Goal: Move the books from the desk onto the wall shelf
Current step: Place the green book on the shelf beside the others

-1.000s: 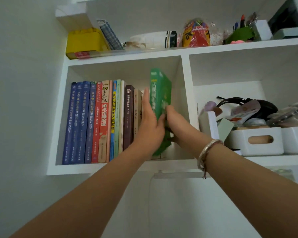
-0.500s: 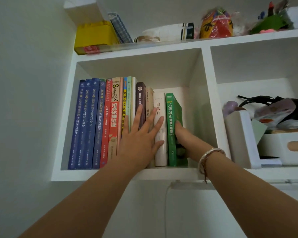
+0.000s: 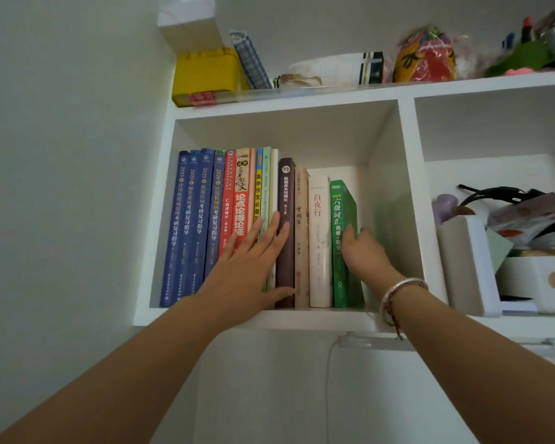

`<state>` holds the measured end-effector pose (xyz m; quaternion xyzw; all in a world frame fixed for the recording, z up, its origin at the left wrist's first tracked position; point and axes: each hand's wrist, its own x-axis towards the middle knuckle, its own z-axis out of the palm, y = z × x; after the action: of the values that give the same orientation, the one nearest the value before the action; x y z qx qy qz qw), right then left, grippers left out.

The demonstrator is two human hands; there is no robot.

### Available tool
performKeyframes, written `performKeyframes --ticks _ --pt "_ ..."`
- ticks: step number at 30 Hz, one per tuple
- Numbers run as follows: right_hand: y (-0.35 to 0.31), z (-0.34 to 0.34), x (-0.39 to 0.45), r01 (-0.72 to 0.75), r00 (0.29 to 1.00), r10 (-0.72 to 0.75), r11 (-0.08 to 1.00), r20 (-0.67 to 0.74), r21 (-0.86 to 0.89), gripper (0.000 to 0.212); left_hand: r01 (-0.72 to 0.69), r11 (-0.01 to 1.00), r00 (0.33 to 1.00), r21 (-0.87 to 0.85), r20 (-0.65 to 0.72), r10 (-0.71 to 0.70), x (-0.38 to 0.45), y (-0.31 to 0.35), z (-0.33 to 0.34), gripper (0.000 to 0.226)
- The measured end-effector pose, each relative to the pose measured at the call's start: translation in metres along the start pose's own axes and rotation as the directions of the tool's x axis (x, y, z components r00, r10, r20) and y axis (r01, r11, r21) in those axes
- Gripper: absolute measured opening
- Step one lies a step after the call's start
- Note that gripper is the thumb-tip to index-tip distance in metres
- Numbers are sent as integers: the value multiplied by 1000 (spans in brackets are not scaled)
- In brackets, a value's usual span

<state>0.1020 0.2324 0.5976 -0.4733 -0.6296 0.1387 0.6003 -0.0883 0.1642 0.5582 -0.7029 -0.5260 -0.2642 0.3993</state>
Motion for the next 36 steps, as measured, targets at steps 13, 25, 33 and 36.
performKeyframes --ticks 13,25,33,36 --pt "-65 20 4 165 986 -160 973 46 -164 114 -63 997 997 46 -32 65 -1 -22 6 111" --pt "-61 13 0 159 987 -148 960 64 -229 123 -101 993 993 60 -48 104 5 -28 16 110" --pt "-66 12 -5 188 981 -175 965 85 -185 118 -78 996 996 39 -47 80 2 -22 13 111" --pt "-70 11 -5 185 981 -168 961 100 -203 115 -72 997 995 9 -66 72 1 -22 10 111"
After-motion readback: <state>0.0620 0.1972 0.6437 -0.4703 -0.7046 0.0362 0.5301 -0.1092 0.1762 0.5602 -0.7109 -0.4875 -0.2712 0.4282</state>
